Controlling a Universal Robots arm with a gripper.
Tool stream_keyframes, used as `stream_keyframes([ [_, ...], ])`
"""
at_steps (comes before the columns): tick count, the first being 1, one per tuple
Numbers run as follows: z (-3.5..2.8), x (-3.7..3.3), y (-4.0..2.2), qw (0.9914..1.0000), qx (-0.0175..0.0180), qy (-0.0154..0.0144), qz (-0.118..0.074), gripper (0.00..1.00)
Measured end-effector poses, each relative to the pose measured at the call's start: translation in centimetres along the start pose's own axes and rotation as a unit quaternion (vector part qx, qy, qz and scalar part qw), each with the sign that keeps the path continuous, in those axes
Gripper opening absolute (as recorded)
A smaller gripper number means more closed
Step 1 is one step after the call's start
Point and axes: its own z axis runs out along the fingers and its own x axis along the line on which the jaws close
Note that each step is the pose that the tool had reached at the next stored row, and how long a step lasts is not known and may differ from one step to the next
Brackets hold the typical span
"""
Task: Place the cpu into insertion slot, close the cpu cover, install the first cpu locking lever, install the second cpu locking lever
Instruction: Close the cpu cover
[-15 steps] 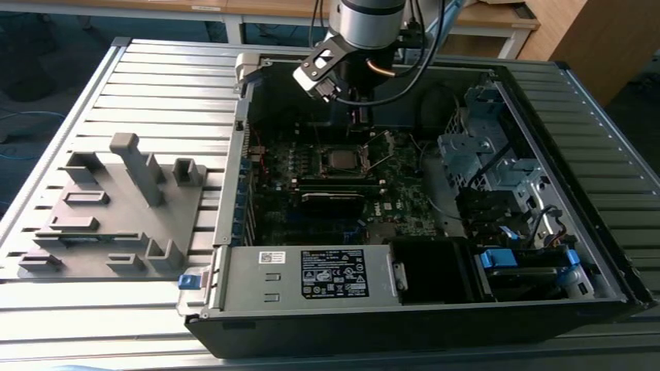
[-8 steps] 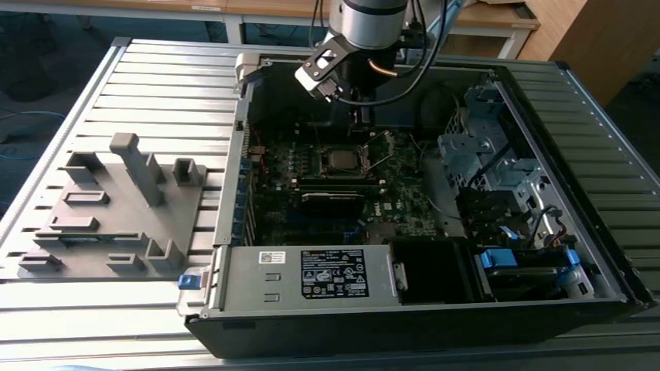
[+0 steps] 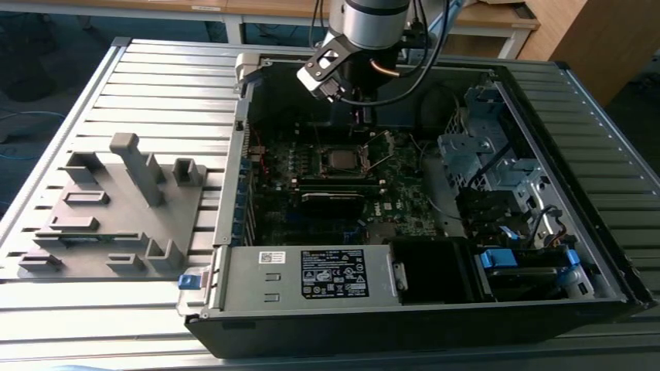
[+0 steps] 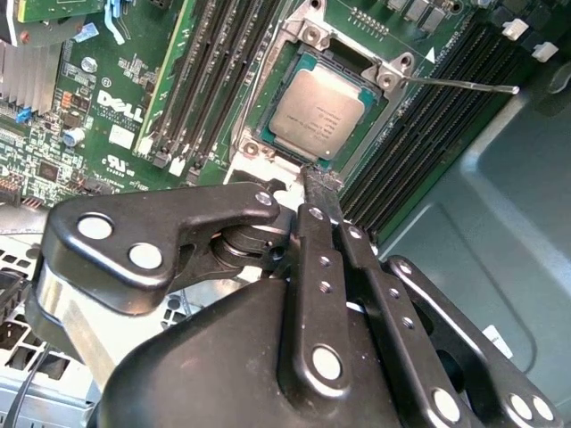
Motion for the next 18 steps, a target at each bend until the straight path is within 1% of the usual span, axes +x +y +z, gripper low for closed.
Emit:
stream_keyframes([
  [18,0.02,0.01,0.39,1.00000,0.0000,0.0000,0.000,0.11],
])
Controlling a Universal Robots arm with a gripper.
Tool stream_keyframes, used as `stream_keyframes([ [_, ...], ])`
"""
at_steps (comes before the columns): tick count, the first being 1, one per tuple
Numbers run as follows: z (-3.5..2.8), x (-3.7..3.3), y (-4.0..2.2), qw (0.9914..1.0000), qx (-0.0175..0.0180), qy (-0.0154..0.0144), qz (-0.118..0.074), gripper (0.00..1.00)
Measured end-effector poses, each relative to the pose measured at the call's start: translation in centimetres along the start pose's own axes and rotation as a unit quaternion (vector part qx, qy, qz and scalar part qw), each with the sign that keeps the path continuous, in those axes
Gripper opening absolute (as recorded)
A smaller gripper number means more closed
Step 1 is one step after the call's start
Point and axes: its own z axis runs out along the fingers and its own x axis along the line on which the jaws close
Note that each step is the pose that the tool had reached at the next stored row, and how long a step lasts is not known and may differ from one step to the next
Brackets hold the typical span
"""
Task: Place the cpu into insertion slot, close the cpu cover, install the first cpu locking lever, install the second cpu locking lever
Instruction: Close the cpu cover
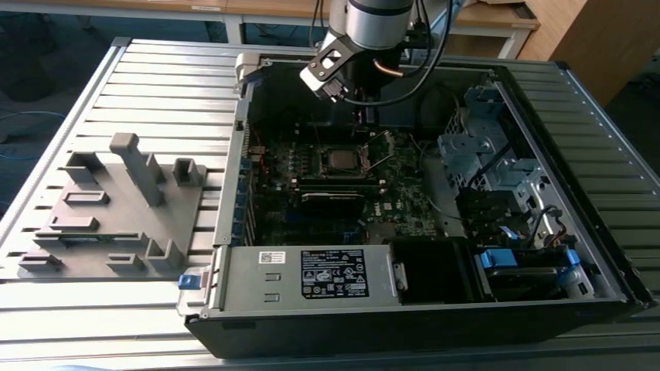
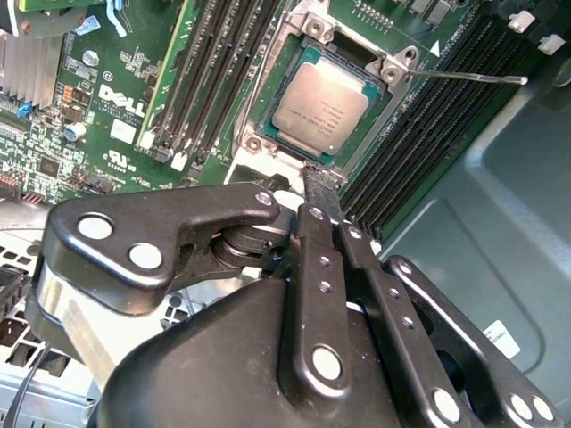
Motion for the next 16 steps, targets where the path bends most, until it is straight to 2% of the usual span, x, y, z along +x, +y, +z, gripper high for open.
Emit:
stream_keyframes([
  [3,0.01,0.01,0.23,1.00000,0.0000,0.0000,0.000,0.11],
  [11,0.01,0.01,0.38,1.00000,0.0000,0.0000,0.000,0.11],
  [16,0.04,0.02,0.78,1.00000,0.0000,0.0000,0.000,0.11],
])
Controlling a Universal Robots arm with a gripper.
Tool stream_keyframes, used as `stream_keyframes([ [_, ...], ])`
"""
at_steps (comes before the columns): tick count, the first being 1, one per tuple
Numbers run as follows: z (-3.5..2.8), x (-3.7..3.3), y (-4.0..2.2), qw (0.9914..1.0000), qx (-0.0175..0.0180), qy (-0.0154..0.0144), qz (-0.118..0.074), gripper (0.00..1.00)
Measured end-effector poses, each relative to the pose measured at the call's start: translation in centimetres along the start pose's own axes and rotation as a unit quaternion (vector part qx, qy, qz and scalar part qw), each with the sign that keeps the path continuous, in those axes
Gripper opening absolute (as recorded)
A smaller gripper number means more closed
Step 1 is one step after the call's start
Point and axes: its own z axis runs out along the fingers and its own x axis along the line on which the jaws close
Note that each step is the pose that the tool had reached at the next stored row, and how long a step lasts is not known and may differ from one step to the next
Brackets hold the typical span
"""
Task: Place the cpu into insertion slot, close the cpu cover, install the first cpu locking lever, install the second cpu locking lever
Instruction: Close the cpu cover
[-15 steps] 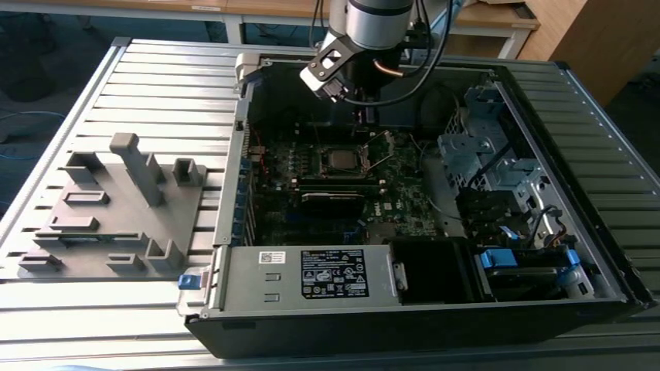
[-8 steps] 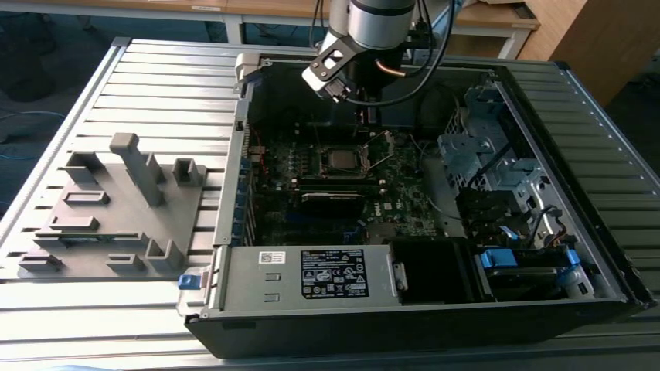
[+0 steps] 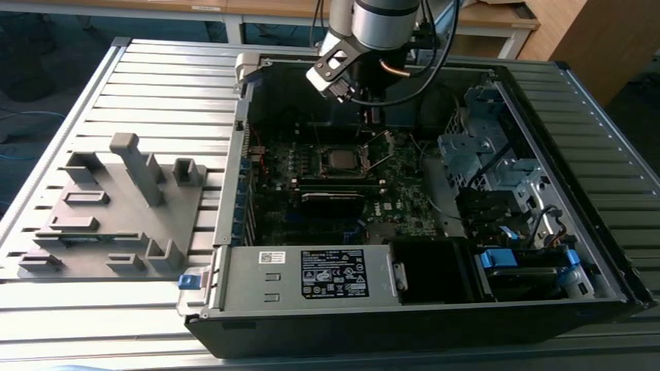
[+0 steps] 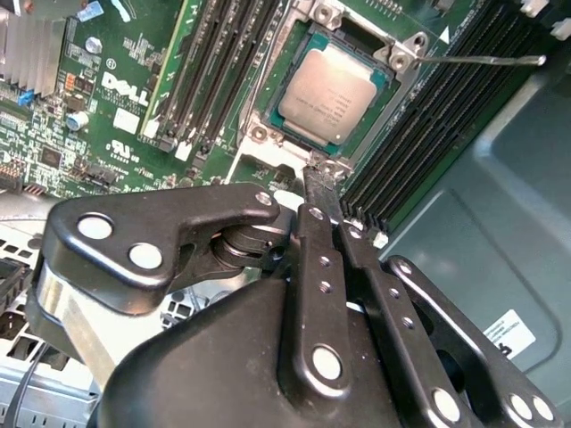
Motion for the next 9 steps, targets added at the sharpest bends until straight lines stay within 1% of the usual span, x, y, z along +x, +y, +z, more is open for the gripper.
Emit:
stream_keyframes([
  [3,0.01,0.01,0.34,1.00000,0.0000,0.0000,0.000,0.11],
  [6,0.01,0.01,0.36,1.00000,0.0000,0.0000,0.000,0.11],
  [9,-0.14,0.01,0.37,1.00000,0.0000,-0.0001,0.000,0.11],
])
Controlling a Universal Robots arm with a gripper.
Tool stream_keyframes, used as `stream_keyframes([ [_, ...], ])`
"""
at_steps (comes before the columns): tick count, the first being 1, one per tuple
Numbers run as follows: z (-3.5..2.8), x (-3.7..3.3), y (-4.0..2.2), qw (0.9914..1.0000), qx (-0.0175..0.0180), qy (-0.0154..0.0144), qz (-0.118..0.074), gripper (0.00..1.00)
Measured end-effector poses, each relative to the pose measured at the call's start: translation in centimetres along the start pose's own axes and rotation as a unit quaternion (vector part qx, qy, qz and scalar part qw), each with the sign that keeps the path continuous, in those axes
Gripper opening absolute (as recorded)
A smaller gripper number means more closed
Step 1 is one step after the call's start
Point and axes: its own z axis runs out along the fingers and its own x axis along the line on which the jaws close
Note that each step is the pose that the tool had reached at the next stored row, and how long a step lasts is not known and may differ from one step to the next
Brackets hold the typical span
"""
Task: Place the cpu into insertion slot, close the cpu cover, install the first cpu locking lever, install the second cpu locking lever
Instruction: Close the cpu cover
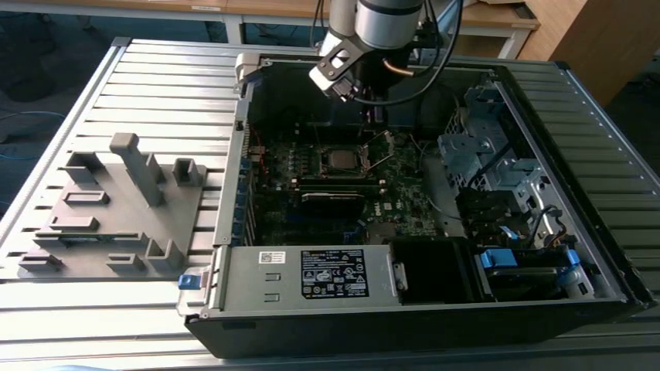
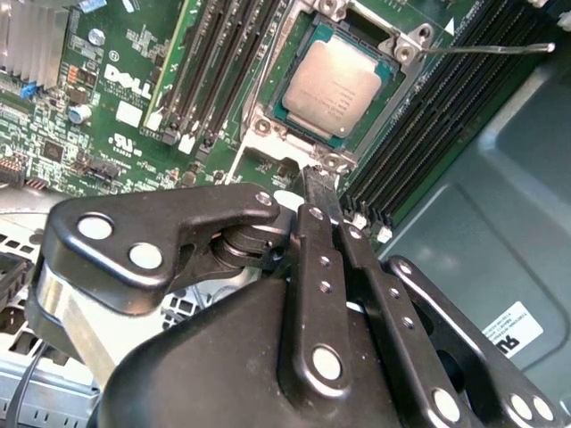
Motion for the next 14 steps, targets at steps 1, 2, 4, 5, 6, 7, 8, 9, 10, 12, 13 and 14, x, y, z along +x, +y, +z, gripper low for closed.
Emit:
stream_keyframes([
  [1,-0.04,0.00,0.01,1.00000,0.0001,0.0000,0.000,0.11],
  [2,-0.08,0.00,0.01,1.00000,0.0002,0.0000,0.000,0.11],
  [4,-0.14,0.00,0.01,1.00000,0.0002,0.0001,0.000,0.11],
  [5,-0.14,0.00,0.01,1.00000,0.0002,0.0001,0.000,0.11],
  [6,-0.14,0.01,0.01,1.00000,0.0002,0.0002,0.000,0.11],
  [7,-0.15,0.00,0.01,1.00000,0.0002,0.0001,0.000,0.11],
  [8,-0.16,0.00,0.01,1.00000,0.0002,0.0000,0.000,0.11],
  [9,-0.16,0.00,0.02,1.00000,0.0002,0.0000,0.000,0.11],
  [10,-0.15,0.00,0.04,1.00000,0.0002,0.0000,0.000,0.11],
  [12,-0.16,0.00,0.14,1.00000,0.0003,0.0000,0.000,0.11],
  [13,-0.15,0.00,0.22,1.00000,0.0003,0.0000,0.000,0.11],
  [14,-0.15,0.01,0.30,1.00000,0.0002,0.0000,0.000,0.11],
])
